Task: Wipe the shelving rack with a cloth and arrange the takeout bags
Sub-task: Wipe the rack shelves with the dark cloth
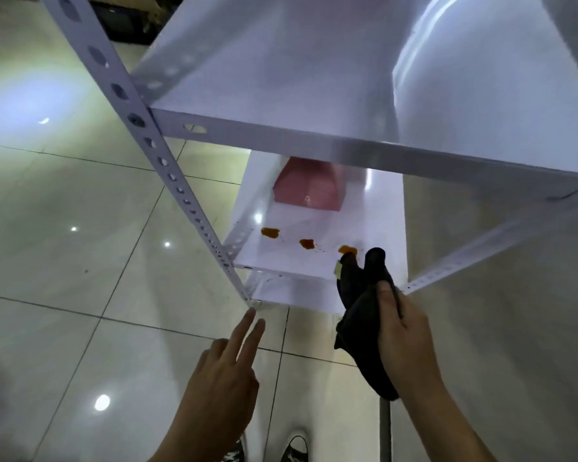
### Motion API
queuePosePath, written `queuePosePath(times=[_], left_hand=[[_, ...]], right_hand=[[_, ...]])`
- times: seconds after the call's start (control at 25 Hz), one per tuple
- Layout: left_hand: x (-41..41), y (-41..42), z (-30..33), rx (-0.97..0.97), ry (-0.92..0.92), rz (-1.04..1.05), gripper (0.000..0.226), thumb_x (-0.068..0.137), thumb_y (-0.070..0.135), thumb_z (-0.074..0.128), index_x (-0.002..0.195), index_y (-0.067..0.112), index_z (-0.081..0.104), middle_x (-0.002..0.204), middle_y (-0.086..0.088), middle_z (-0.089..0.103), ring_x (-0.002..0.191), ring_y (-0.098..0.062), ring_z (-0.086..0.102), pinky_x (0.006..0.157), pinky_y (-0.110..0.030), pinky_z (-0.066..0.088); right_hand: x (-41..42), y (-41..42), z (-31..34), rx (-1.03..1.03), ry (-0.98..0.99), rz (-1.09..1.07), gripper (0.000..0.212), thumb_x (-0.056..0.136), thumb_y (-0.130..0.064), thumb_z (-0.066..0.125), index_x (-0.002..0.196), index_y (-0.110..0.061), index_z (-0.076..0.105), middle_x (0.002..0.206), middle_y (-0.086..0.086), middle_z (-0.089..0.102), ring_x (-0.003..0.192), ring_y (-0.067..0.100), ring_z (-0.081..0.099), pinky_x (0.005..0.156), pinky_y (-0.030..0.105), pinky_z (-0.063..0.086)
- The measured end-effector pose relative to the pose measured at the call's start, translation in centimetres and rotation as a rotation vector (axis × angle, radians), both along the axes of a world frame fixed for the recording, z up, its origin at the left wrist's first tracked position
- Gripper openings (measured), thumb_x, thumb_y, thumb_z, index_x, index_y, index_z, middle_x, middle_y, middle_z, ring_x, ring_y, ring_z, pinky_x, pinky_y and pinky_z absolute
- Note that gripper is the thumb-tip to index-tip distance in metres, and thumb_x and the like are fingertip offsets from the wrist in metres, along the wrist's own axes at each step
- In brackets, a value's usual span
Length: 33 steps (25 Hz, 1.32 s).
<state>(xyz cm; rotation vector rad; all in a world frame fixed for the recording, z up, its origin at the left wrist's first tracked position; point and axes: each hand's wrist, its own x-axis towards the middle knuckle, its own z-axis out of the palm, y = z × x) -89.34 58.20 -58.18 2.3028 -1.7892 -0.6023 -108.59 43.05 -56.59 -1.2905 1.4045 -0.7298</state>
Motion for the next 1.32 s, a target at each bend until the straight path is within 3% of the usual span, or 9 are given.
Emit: queuePosePath(times=[0.08,0.2,0.32,0.4,0.48,0.68,1.0,1.2,1.32], left_hand=[[0.8,-1.3,-1.5,0.0,-0.019,0.005,0.077,0.088,0.014,0.056,0.157,0.017,0.021,0.166,0.005,0.0,0.106,-0.022,0.055,0.09,-0.035,0.05],[2.7,-4.2,-3.9,-0.021,-0.103,0.005,0.084,0.093,0.023,0.047,0.158,0.02,-0.006,0.165,0.003,-0.019,0.111,-0.019,0.048,0.095,-0.031,0.045],[5.0,-6.5,-6.3,-0.035,-0.168,0.041,0.085,0.094,0.026,0.046,0.157,0.017,-0.011,0.163,-0.004,-0.024,0.105,-0.02,0.048,0.093,-0.033,0.046],[6.2,-6.7,-7.7,0.006,-0.176,0.067,0.087,0.093,0.026,0.047,0.157,0.017,-0.012,0.162,-0.003,-0.028,0.097,-0.02,0.049,0.087,-0.033,0.047],[7.0,-6.4,-9.0,0.045,-0.162,0.07,0.088,0.092,0.026,0.048,0.157,0.019,-0.012,0.161,0.002,-0.031,0.092,-0.018,0.048,0.082,-0.032,0.047],[7.9,-6.1,-10.3,0.073,-0.079,0.056,0.088,0.093,0.022,0.045,0.155,0.024,-0.018,0.16,0.012,-0.031,0.086,-0.012,0.042,0.074,-0.022,0.04],[8.7,-7.3,-11.3,0.087,-0.123,0.052,0.097,0.093,0.028,0.05,0.151,0.027,-0.028,0.157,0.015,-0.036,0.082,-0.01,0.048,0.075,-0.027,0.051],[9.2,-7.2,-11.1,0.104,-0.12,0.022,0.1,0.092,0.028,0.052,0.15,0.029,-0.029,0.155,0.018,-0.039,0.077,-0.01,0.051,0.072,-0.029,0.053],[9.2,-7.2,-11.2,0.123,-0.12,0.016,0.1,0.093,0.029,0.051,0.149,0.029,-0.032,0.153,0.017,-0.042,0.076,-0.009,0.052,0.073,-0.028,0.054]], right_hand=[[1.1,-2.2,-0.4,-0.263,0.215,0.043,0.042,0.102,-0.055,0.034,0.106,-0.028,0.066,0.095,-0.009,0.071,0.091,0.018,0.066,0.069,0.019,0.046],[3.0,-6.0,-2.2,-0.715,0.604,0.074,0.041,0.105,-0.046,0.032,0.126,-0.026,0.061,0.123,-0.007,0.065,0.11,0.019,0.055,0.086,0.033,0.045],[3.5,-7.7,-7.3,-0.422,1.049,0.467,0.061,0.105,-0.052,0.024,0.158,-0.023,0.031,0.165,0.004,0.03,0.15,0.024,0.028,0.119,0.046,0.027],[2.9,-6.9,-10.9,-0.31,1.156,0.641,0.079,0.1,-0.065,0.025,0.163,-0.024,0.003,0.171,0.003,0.004,0.157,0.021,0.006,0.127,0.042,0.007],[2.3,-6.3,-12.2,-0.43,1.131,0.591,0.083,0.097,-0.07,0.026,0.163,-0.023,0.01,0.17,0.004,0.012,0.156,0.022,0.014,0.127,0.041,0.009],[4.7,-5.5,-12.4,-0.686,0.96,0.581,0.068,0.096,-0.061,0.04,0.15,-0.021,0.049,0.153,0.006,0.05,0.134,0.028,0.052,0.106,0.043,0.041],[12.7,-7.5,-12.5,-0.831,0.971,0.613,0.038,0.105,-0.028,0.045,0.135,-0.013,0.063,0.131,0.007,0.066,0.111,0.03,0.059,0.097,0.043,0.043],[13.5,-6.2,-13.7,-0.768,0.572,0.201,0.031,0.103,-0.018,0.047,0.12,-0.003,0.068,0.114,0.015,0.071,0.109,0.036,0.064,0.099,0.053,0.047],[15.5,-7.2,-13.6,-0.672,0.464,0.192,0.036,0.102,-0.019,0.044,0.124,-0.001,0.066,0.117,0.019,0.07,0.111,0.039,0.065,0.101,0.056,0.047]])
